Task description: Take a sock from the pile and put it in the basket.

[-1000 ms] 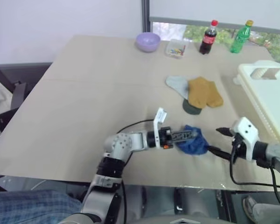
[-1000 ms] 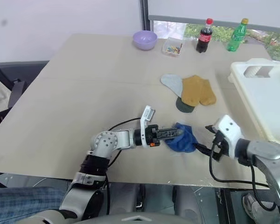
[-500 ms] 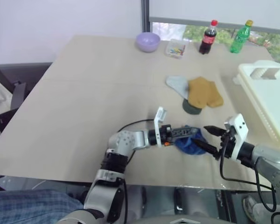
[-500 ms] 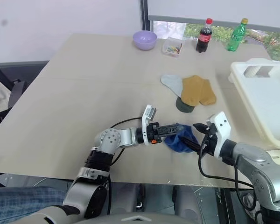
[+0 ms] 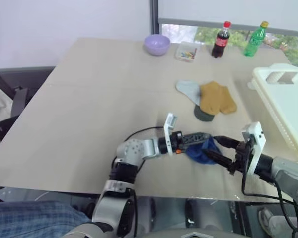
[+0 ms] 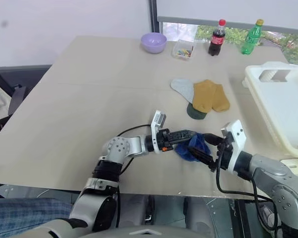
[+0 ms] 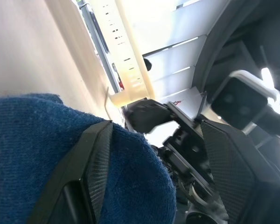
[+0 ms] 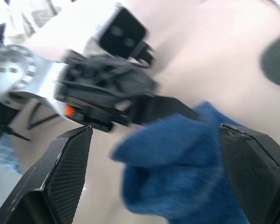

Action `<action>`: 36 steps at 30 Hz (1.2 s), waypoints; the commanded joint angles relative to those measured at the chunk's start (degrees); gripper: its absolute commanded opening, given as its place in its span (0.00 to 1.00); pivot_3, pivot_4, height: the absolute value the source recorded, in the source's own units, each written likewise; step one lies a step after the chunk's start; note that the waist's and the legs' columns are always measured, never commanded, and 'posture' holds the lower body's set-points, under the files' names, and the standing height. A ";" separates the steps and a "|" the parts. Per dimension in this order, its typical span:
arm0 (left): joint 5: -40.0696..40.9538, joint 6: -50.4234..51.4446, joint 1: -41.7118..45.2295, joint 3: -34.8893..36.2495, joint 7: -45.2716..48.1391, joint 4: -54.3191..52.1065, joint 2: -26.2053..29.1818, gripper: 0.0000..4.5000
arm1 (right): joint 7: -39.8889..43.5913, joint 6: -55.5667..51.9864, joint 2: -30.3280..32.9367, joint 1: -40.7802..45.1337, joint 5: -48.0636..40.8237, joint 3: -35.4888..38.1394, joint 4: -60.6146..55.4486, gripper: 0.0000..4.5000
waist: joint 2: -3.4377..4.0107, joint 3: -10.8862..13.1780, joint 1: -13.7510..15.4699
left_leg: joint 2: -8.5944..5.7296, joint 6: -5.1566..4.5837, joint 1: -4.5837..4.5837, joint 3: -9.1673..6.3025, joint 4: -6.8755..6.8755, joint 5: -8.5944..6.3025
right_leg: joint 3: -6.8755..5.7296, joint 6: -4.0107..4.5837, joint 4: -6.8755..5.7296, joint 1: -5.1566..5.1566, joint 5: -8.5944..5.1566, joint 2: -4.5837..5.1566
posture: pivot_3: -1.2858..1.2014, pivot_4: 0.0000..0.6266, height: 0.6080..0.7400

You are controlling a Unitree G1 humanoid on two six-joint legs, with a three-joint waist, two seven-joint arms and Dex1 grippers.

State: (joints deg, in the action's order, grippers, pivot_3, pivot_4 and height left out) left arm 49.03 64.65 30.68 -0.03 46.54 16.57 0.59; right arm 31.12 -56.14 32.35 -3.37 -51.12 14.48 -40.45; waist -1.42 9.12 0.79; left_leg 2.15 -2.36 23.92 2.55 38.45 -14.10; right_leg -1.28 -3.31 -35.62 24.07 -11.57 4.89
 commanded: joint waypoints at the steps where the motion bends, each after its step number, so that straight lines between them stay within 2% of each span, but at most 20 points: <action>1: 0.73 0.25 1.26 0.59 0.85 0.42 -0.87 0.71 | -4.29 -1.11 0.75 1.49 1.08 -0.95 0.35 0.98 | 0.00 0.00 0.01 | -0.01 0.00 0.00 0.02 0.00 0.00 | 0.01 0.03 0.00 0.00 0.02 0.01 | 0.52 0.24 0.93; 6: 0.66 0.33 1.29 0.61 1.10 0.43 -0.66 0.71 | -8.57 -1.87 1.02 1.68 5.11 -3.38 3.88 0.98 | 0.00 0.00 0.06 | -0.01 0.00 0.01 0.01 0.00 0.00 | 0.00 0.07 0.01 0.00 0.04 0.01 | 0.52 0.24 0.93; 13: 0.33 0.16 1.21 0.74 1.25 0.45 -0.34 0.71 | -8.55 -2.14 2.85 -0.69 9.49 -6.34 8.00 0.98 | 0.00 -0.01 0.02 | -0.02 0.00 0.02 0.03 0.00 0.00 | 0.01 0.07 0.01 0.00 0.04 0.01 | 0.52 0.24 0.93; 17: 0.22 -0.03 1.25 0.92 1.37 0.54 -0.26 0.71 | -7.16 -2.17 1.12 -1.77 7.93 -8.39 7.14 0.72 | 0.00 -0.01 0.02 | -0.01 0.00 0.01 -0.01 0.00 0.00 | -0.01 0.04 0.01 -0.01 0.02 0.00 | 0.52 0.24 0.93; 23: 0.01 -0.15 1.18 0.97 1.49 0.49 -0.24 0.71 | -5.67 -1.12 0.41 -1.63 7.37 -8.99 6.96 0.05 | 0.00 -0.01 -0.06 | 0.00 0.00 0.00 0.00 0.00 0.00 | 0.00 0.02 0.01 -0.01 0.01 -0.01 | 0.52 0.24 0.93; 25: 0.08 -0.02 1.23 1.13 1.49 0.35 -0.15 0.71 | -5.68 -1.11 0.42 -1.49 7.40 -8.99 6.95 0.01 | 0.00 -0.01 -0.06 | 0.00 0.00 0.00 0.00 0.00 0.00 | -0.01 0.01 0.01 -0.01 0.00 -0.01 | 0.52 0.24 0.93; 28: -0.95 -0.45 0.80 -0.19 2.34 -1.45 1.57 0.71 | -5.71 -0.95 0.44 -1.52 7.52 -8.92 6.82 0.01 | 0.00 -0.01 -0.08 | 0.01 0.00 -0.01 -0.01 0.00 0.00 | -0.01 0.02 0.01 0.00 0.01 -0.02 | 0.52 0.24 0.93; 34: -9.65 -10.81 -1.65 -8.04 10.08 -12.55 14.44 0.71 | -9.14 2.18 -0.58 0.70 10.99 -5.89 9.48 0.01 | 0.03 -0.01 -0.27 | 0.05 0.00 -0.03 0.02 -0.02 0.00 | 0.02 0.08 -0.01 0.02 0.04 -0.06 | 0.52 0.24 0.93; 36: -14.96 -18.65 -3.41 -11.46 12.45 -15.88 18.72 0.71 | -9.82 2.81 -0.81 2.15 11.82 -5.30 10.47 0.01 | 0.07 0.00 0.01 | 0.06 0.01 -0.03 0.06 -0.01 0.00 | 0.03 0.08 -0.01 0.03 0.04 -0.01 | 0.52 0.24 0.93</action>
State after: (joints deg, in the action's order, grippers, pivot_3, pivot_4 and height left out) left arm 37.30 51.83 28.11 -8.75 56.60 4.65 18.61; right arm 22.39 -54.47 31.63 -2.33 -40.39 7.65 -30.29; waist -1.35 9.11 0.80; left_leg 2.20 -2.35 23.89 2.64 38.44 -14.10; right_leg -1.25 -3.23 -35.63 24.10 -11.53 4.91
